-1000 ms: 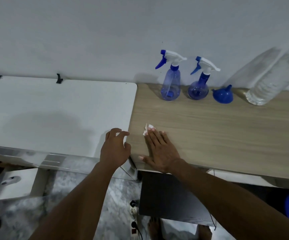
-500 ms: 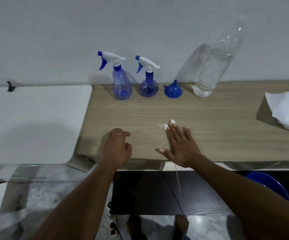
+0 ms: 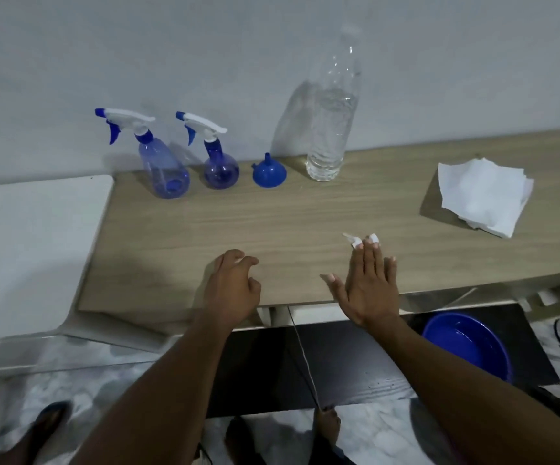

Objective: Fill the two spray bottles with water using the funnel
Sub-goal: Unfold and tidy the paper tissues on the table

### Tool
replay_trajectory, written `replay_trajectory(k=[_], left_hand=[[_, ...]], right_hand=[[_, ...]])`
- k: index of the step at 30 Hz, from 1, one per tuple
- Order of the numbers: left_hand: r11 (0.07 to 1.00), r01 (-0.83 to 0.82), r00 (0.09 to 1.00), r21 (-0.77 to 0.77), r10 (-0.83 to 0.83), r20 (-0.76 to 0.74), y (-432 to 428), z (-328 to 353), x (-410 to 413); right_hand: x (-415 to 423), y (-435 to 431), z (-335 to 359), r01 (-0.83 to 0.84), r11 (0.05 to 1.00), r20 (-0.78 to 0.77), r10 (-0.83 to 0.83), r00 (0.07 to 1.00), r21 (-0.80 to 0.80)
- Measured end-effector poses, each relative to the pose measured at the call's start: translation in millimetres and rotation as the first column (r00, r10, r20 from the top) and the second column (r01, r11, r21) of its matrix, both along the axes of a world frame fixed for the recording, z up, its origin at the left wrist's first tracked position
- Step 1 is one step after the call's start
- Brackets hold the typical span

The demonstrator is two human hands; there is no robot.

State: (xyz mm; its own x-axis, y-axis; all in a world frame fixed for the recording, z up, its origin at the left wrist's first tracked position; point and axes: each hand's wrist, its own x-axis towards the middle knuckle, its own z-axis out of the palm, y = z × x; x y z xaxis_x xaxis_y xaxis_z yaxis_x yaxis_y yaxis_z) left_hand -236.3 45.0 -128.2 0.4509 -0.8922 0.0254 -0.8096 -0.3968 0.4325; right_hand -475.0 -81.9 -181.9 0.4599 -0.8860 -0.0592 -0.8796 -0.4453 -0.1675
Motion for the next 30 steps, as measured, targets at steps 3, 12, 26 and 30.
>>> replay_trajectory(k=[3,12,26,30], left_hand=[[1.0,-0.025,1.0,-0.001,0.025,0.008,15.5,-1.9,7.2],[0.996,-0.089,0.995,-0.025,0.089,0.036,89.7,4.1,78.4],[0.982,-0.182,0.978,-0.049,0.186,0.093,230.5,1.4,188.3],[0.974,-0.223,0.974,-0.033,0.224,0.043,244.9,-1.8,202.6]], right_hand=[[17.2,21.9,-3.6,0.136,0.991,0.047,-0.136,0.99,0.009],[127.1,94.9,1.8,-0.014,0.999,0.08,0.012,0.997,0.031],[333.6,198.8,2.6,-0.348,0.93,0.083,0.34,0.937,0.119],[316.5,186.3,8.2,-0.435,0.894,0.239,0.401,0.884,0.109]])
